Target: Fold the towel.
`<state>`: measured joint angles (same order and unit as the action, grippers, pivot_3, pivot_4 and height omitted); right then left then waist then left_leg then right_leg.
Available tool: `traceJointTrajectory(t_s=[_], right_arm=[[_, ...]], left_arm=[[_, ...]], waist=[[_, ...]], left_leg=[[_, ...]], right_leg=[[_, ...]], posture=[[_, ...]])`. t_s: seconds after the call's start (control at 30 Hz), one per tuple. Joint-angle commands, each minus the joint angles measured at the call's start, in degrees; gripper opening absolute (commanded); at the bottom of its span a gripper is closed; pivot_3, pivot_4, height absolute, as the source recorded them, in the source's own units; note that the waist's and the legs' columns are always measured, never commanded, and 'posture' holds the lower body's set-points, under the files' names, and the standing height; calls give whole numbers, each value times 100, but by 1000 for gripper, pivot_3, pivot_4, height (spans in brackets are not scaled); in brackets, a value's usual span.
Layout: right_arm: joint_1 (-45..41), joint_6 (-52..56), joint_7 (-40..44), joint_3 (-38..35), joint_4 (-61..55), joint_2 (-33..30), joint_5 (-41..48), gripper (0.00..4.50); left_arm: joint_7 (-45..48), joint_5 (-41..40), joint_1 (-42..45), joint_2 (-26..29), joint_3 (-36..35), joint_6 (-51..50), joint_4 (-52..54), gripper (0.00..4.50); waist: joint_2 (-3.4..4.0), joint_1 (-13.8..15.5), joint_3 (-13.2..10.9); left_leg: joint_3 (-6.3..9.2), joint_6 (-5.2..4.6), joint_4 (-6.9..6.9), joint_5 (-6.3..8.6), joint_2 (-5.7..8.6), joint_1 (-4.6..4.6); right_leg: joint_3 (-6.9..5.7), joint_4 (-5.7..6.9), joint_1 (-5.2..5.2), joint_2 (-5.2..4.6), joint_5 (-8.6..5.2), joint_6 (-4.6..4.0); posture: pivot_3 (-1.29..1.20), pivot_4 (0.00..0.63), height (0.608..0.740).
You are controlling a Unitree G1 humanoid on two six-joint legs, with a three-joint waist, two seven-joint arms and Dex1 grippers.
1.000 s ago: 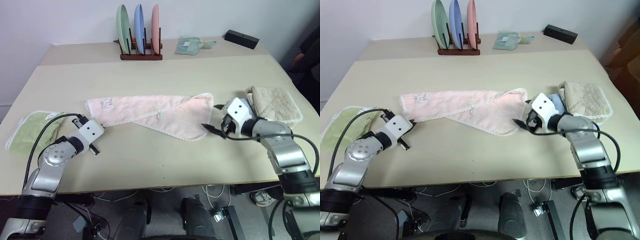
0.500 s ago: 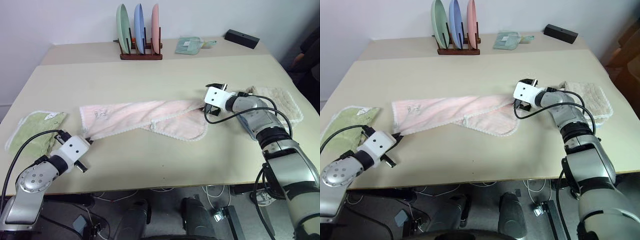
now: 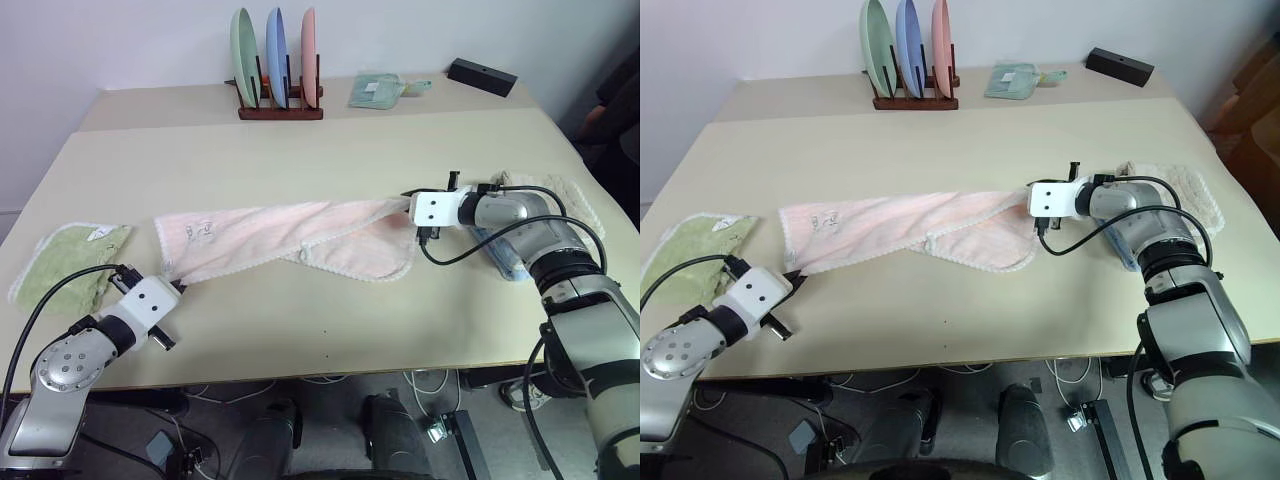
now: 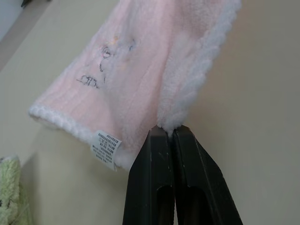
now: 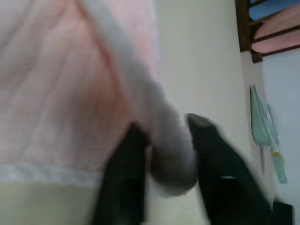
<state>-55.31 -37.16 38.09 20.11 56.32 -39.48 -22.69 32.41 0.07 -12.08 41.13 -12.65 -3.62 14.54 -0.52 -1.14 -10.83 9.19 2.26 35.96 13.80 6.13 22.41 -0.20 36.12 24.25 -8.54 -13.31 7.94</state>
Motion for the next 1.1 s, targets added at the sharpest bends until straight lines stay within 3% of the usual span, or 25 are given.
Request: traceJointTrajectory(t_s=[0.03, 0.2, 0.33, 0.53, 0.7, 0.8, 0.97, 1.1], right_arm=[[82, -27, 209, -236, -488, -148, 273, 27], [166, 169, 286, -399, -839, -228, 396, 27], [-294, 520, 75, -654, -798, -194, 477, 27], [-2052, 832, -1042, -791, 74, -238, 115, 27], [-2567, 757, -827, -1023, 125, -282, 467, 27], [-2207, 760, -43, -1171, -368, -333, 944, 27], [-612, 1483, 1570, -1263, -2175, -579, 1931, 27], [957, 2581, 2627, -1361, -3873, -1135, 2610, 27]], left_arm=[[48, -3, 148, 90, -94, -1, -15, 0], [98, -193, 528, 93, -181, -33, -167, 0], [81, -287, 1587, 202, -196, -7, -798, 0], [-591, 67, 4997, 494, -46, 630, -3258, 0], [-551, -64, 6183, 774, -113, 1010, -4241, 0], [-20, -464, 5767, 927, -291, 922, -3914, 0], [952, -1315, 3772, 1132, -812, 185, -2312, 0], [1467, -1839, 2016, 1206, -1336, -687, -913, 0]], waist=[[0, -3, 0], [0, 3, 0], [1, 35, -1], [-8, 5, -12], [-12, -130, -5], [-10, -230, -6], [-7, -334, -10], [0, -273, -15]], left_leg=[[0, 0, 0, 0, 0, 0], [-2, 0, 0, 0, -1, -1], [2, 6, 11, -4, 1, 0], [11, 30, 8, -18, 2, 19], [-10, 42, -10, -20, 6, 17], [-26, 33, -22, -13, 7, 19], [-28, 29, -29, -11, -1, 16], [-24, -1, -16, 6, -8, 24]], right_leg=[[0, 0, 0, 0, 0, 0], [1, 1, 0, 0, 0, 0], [1, 6, -2, 1, 3, -3], [-1, 9, 24, 15, 18, -8], [0, -8, 28, -2, 14, 14], [0, -9, 30, -8, 14, 18], [1, -4, 40, -6, 13, 20], [7, 3, 51, -3, 13, 17]], posture=[[0, 150, 736], [0, 150, 736], [0, 150, 736], [0, 150, 736], [0, 150, 736], [0, 150, 736], [0, 150, 736], [0, 150, 736]])
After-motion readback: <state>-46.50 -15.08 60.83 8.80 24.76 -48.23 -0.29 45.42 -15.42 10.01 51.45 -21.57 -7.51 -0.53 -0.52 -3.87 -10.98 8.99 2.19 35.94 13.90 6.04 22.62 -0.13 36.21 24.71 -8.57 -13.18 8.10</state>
